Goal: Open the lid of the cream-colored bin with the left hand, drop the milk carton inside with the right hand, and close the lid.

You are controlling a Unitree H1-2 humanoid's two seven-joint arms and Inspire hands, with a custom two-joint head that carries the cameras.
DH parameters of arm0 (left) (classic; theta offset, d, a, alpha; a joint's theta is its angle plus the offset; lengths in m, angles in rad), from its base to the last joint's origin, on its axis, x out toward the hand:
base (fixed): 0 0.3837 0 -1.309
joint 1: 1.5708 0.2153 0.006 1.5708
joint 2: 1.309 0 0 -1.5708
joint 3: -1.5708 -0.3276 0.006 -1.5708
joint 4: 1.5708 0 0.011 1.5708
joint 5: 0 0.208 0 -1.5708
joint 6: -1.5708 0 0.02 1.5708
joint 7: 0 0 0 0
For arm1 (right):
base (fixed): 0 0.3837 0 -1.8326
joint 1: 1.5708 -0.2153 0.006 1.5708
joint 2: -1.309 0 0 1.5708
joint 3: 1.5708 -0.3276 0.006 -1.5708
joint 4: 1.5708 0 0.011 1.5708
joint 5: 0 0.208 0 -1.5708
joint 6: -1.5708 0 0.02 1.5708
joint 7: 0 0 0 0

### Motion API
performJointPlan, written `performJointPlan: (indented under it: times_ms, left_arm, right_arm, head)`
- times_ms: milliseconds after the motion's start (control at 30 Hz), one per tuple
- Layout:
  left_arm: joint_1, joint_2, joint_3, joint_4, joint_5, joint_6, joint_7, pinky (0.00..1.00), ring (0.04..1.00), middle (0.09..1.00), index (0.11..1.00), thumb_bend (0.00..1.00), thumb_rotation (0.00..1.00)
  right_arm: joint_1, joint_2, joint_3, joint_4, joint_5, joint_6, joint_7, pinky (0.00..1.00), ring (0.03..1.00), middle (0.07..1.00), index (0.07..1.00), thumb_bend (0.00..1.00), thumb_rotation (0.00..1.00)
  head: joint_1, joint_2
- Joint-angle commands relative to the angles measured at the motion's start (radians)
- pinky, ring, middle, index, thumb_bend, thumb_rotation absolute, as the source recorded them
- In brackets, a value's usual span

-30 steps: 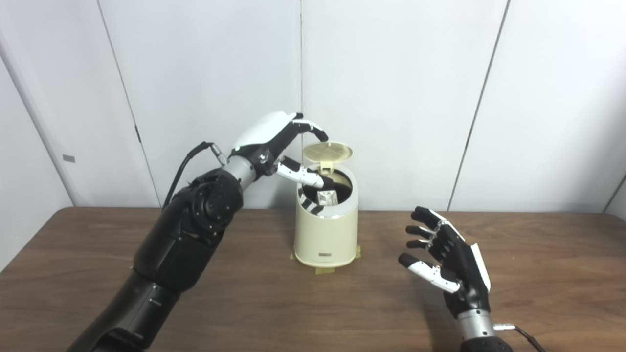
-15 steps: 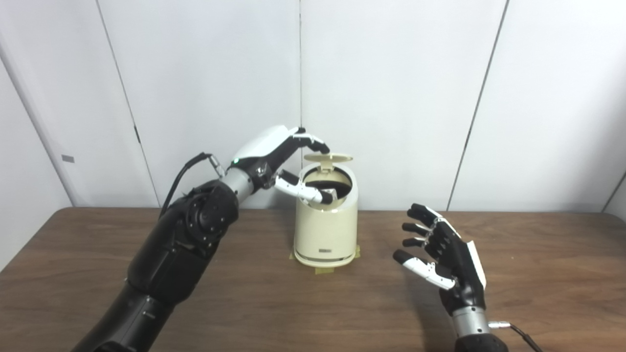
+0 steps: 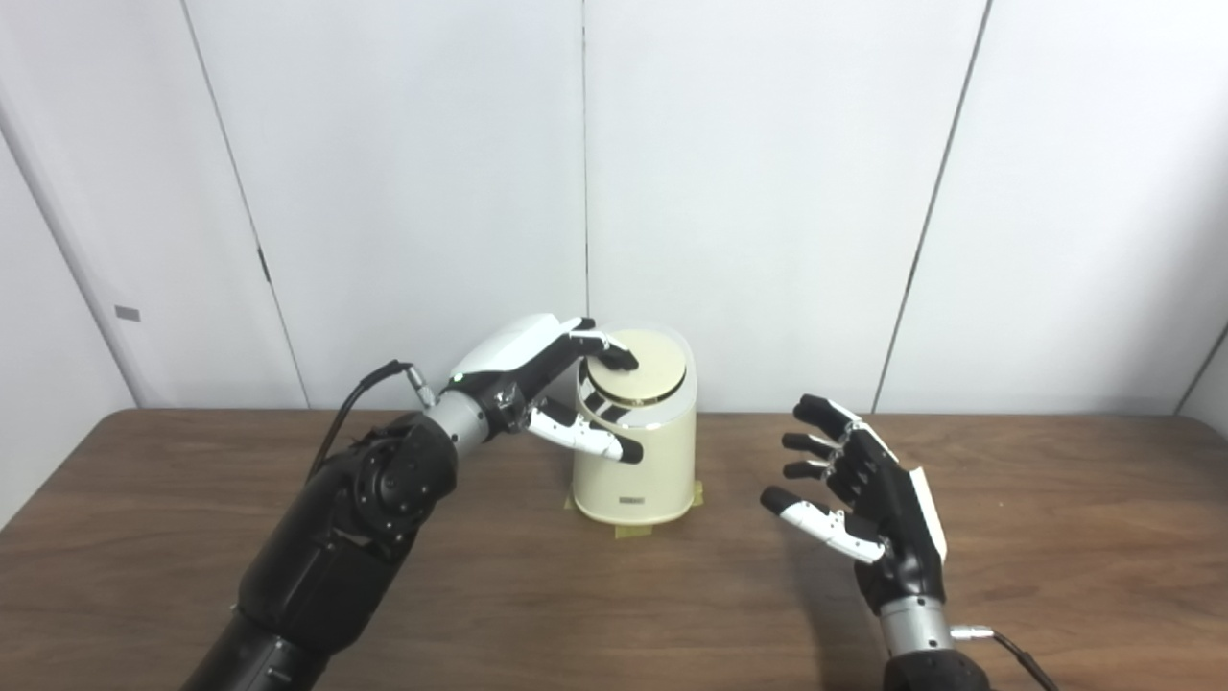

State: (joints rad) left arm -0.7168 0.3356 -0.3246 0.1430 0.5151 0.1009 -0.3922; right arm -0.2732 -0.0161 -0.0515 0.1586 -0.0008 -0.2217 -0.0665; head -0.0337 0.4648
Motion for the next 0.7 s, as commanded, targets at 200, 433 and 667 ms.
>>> performJointPlan:
  times_ms: [200,433,667]
  left_arm:
    - [-0.020,0.004,0.013,-0.030,-0.019,-0.034,0.007,1.00,1.000,0.816,0.778,0.96,0.40]
    - [-0.003,0.014,-0.026,-0.046,0.062,-0.077,0.040,1.00,0.998,0.798,0.776,0.96,0.42]
    - [0.014,0.067,-0.159,-0.117,0.365,-0.170,0.099,1.00,0.978,0.765,0.773,0.94,0.35]
  right_arm:
    - [-0.042,0.005,-0.005,-0.021,-0.006,-0.020,-0.018,0.55,0.691,0.788,0.742,0.76,0.24]
    - [-0.041,0.005,-0.005,-0.032,-0.032,-0.002,-0.032,0.56,0.685,0.786,0.744,0.76,0.23]
    - [-0.037,0.009,-0.007,-0.051,-0.029,0.018,-0.035,0.57,0.680,0.780,0.740,0.74,0.20]
  head:
    - [-0.003,0.007]
    - [-0.006,0.013]
    - [-0.003,0.026]
